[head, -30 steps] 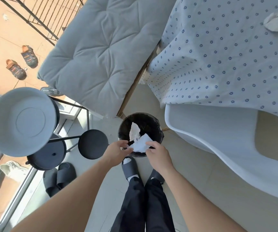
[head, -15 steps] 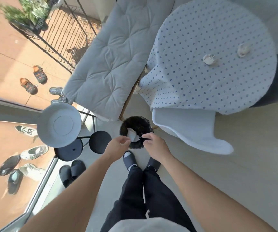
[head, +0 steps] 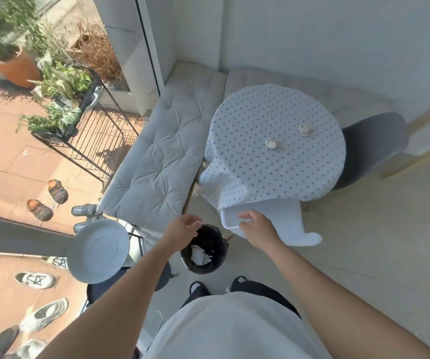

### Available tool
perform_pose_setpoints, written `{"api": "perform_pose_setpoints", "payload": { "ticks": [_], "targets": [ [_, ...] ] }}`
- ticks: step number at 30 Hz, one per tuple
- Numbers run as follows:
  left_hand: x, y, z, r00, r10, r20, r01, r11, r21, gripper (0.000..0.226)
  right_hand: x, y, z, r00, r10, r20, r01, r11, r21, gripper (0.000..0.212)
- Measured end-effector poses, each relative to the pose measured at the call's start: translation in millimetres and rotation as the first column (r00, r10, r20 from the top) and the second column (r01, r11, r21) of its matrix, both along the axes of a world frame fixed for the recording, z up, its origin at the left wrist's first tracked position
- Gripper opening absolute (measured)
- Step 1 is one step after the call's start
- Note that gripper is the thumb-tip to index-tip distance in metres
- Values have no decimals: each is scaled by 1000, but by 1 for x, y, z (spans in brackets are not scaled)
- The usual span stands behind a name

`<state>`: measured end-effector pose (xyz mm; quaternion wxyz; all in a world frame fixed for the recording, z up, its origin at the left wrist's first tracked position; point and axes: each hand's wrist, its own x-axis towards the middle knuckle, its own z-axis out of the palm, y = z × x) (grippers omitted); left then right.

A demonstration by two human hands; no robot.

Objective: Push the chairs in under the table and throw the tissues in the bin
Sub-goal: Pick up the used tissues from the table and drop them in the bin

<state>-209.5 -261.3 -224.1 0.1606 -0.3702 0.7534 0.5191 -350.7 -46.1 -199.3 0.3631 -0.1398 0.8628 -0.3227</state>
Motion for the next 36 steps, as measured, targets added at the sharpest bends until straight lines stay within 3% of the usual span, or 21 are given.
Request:
{"api": "perform_pose_setpoints", "payload": {
  "ticks": [15,22,36],
  "targets": [
    [-127,-14,51,971,-201,-127,191,978,-83,27,-110,54,37,944,-317,-96,305,945,-118,30],
    [-208,-5,43,974,-186,-131,181,982,-45,24,-195,79,29,913,-402,-78,391,912,-126,30],
    [-403,16,-20,990,-141,-21,140,989,-35,19,-409,88,-34,937,-349,16,350,936,-40,33]
  ]
}}
